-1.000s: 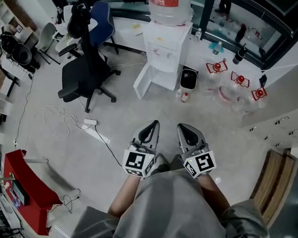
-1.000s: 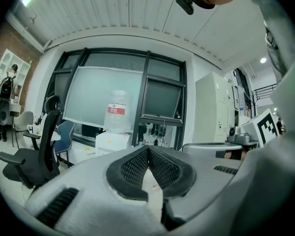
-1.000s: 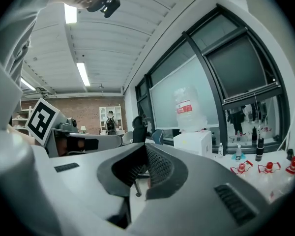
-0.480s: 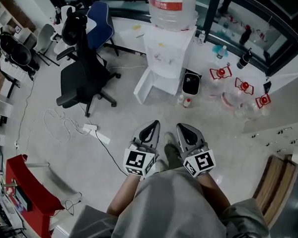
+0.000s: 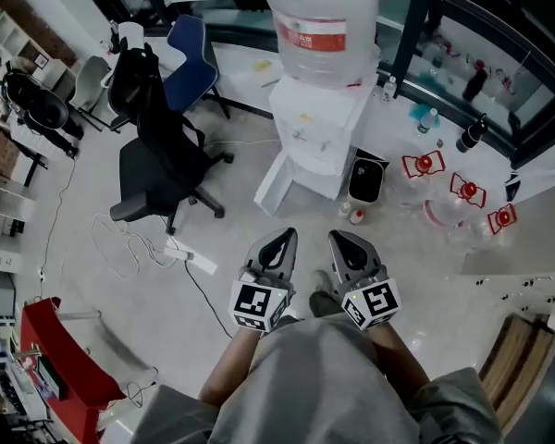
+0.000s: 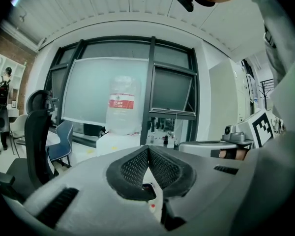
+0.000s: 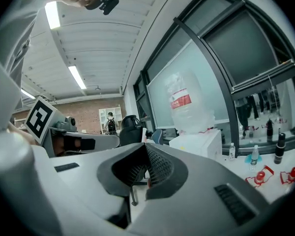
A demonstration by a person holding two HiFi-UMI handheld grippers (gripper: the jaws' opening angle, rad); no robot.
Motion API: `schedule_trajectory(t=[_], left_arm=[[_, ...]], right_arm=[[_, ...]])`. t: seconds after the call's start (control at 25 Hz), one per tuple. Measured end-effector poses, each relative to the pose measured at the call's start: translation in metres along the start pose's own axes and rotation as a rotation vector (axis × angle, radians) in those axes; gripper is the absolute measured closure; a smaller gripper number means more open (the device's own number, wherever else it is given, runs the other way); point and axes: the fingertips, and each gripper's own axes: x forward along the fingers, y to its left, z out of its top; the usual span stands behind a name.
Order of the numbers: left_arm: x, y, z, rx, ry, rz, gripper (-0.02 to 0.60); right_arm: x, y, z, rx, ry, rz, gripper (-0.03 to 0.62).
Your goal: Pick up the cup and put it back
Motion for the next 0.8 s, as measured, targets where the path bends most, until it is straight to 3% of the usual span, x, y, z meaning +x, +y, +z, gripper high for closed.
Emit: schedule_trajectory(t=[0.44,0.8], left_arm=[[0.045,0.036,-0.007,-0.008,0.066,0.028,0.572],[0.056,0.090,-0.017,-0.009,0.091,-0.082,0.572]], right_arm=[[0.053,-0.037,-0.019,0.074,0.039,0.011,0.583],[0.101,-0.034,-0.031,0.090,0.040,-0.118,0.583]])
